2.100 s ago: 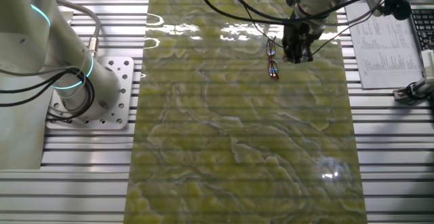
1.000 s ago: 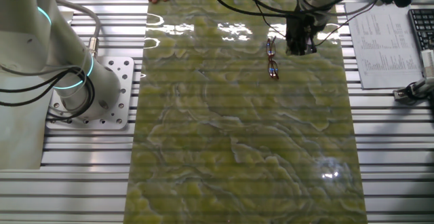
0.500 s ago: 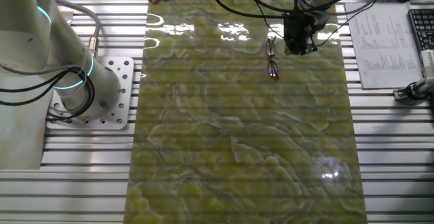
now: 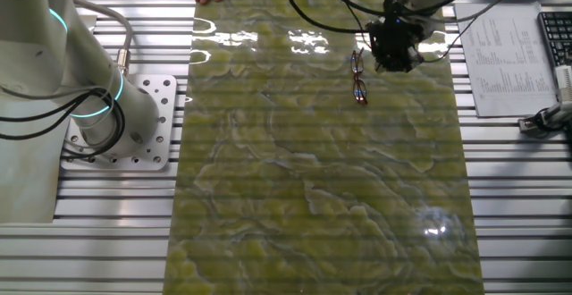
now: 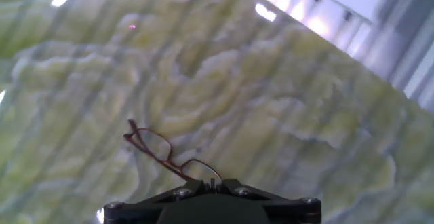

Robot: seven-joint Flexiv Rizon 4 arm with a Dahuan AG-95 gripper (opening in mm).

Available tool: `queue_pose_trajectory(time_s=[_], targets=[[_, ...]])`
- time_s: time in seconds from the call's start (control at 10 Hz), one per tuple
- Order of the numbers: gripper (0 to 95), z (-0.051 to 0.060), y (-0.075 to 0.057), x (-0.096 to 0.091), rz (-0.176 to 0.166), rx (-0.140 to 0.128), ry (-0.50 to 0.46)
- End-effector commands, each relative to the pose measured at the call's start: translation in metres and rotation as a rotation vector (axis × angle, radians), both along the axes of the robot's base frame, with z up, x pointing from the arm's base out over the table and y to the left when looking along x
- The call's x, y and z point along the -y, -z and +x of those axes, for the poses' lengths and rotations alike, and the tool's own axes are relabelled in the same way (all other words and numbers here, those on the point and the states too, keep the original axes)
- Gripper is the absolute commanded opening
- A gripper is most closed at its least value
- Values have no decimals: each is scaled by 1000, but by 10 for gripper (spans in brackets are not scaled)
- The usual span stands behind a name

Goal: Unfold the leg of the glasses (with one hand)

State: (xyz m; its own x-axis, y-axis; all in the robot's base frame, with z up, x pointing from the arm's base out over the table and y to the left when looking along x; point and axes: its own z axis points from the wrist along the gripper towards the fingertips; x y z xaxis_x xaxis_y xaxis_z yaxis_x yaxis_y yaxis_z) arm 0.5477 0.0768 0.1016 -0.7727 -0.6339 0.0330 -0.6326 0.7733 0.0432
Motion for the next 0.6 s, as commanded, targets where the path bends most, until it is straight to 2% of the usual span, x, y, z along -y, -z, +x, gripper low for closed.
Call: queue_pose_trajectory(time_s=[0.1,0.4,0.6], targets=[[0,-2,7,-19,11,4,-123],[0,-6,12,-36,12,4,-146],[0,-8,15,-42,20,6,-222]])
